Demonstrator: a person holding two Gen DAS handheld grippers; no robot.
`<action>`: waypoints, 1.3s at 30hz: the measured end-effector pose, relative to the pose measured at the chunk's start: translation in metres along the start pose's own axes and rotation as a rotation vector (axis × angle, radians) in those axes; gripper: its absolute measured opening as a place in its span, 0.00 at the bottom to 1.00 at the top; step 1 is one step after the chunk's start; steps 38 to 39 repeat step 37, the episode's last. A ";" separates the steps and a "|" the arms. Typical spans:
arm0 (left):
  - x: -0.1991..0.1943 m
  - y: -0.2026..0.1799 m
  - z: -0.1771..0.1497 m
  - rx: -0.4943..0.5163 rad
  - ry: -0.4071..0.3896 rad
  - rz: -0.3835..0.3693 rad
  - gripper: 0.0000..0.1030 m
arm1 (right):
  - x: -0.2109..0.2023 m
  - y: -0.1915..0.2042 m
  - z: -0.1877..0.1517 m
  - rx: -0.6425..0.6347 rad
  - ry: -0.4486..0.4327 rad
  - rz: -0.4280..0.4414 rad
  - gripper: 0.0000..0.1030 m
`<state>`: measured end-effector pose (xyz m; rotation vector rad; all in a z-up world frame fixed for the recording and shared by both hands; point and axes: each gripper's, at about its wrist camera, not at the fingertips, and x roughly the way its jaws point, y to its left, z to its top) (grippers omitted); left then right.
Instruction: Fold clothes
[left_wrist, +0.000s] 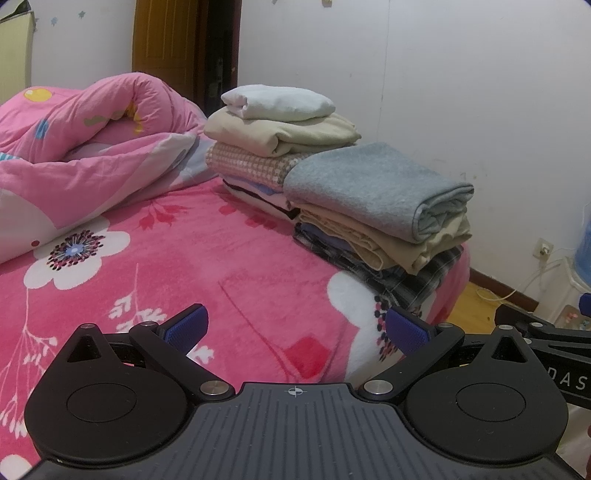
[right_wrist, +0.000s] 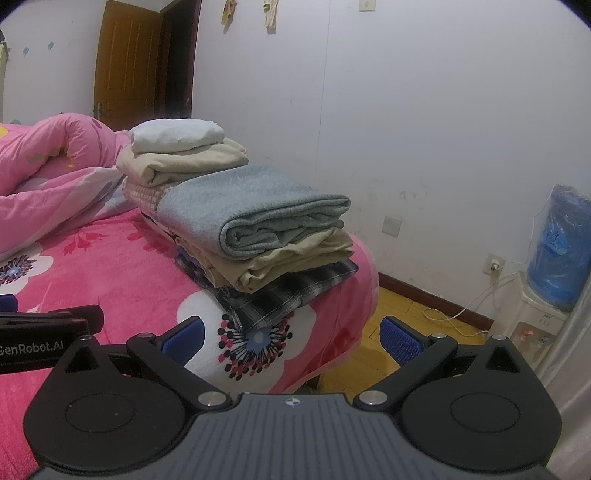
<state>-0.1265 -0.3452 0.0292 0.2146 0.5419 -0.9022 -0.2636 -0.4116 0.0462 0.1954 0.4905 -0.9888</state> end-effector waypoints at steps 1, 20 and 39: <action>0.000 0.000 0.000 0.000 0.000 0.001 1.00 | 0.000 0.000 0.000 -0.001 0.000 0.000 1.00; 0.001 0.003 -0.002 -0.004 0.008 0.006 1.00 | 0.000 0.003 -0.002 -0.002 0.007 0.003 1.00; 0.004 0.004 -0.003 -0.002 0.014 0.011 1.00 | 0.003 0.005 -0.003 -0.001 0.013 0.007 1.00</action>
